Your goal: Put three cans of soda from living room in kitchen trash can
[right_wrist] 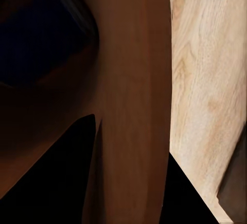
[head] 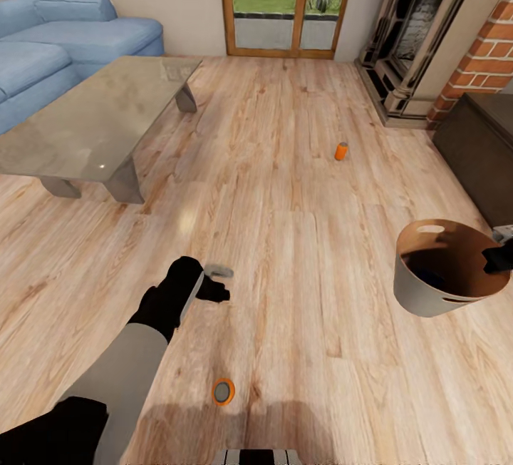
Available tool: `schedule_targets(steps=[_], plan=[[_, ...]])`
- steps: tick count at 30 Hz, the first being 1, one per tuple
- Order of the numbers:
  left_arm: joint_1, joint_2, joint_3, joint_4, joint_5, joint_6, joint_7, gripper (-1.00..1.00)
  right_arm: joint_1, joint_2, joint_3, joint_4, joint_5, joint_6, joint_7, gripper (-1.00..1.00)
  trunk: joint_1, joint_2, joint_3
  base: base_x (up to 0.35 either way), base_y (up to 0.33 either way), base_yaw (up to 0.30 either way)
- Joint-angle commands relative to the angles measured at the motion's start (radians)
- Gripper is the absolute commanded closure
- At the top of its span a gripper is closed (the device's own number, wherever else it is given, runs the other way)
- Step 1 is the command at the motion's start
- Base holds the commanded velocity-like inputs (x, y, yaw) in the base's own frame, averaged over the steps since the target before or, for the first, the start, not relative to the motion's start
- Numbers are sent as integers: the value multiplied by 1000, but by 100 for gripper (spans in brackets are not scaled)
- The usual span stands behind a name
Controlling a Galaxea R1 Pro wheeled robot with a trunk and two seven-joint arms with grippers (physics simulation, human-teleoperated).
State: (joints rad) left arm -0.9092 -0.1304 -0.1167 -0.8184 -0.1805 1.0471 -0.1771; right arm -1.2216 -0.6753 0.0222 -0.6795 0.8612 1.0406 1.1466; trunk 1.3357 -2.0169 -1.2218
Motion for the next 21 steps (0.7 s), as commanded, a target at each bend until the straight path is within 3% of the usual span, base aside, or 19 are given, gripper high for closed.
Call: schedule_targets(steps=[1, 10, 17, 21], plan=[[-5, 0, 0, 9, 0, 0, 0, -100, -1, 2, -1, 0, -10, 7, 1, 100, 4, -7, -5, 0, 0, 0], [-18, 0, 7, 53, 4, 0, 22, -100, -2, 14, 1, -4, -6, 7, 1, 100, 38, -70, -47, 0, 0, 0], [-10, 7, 11, 64, 2, 0, 26, -100, -66, 55, 6, -4, -4, 7, 1, 100, 65, -119, -79, 0, 0, 0], [-10, 10, 11, 123, 3, -1, 26, -100, -113, 73, 6, 1, 52, 7, 1, 100, 80, -147, -98, 0, 0, 0]])
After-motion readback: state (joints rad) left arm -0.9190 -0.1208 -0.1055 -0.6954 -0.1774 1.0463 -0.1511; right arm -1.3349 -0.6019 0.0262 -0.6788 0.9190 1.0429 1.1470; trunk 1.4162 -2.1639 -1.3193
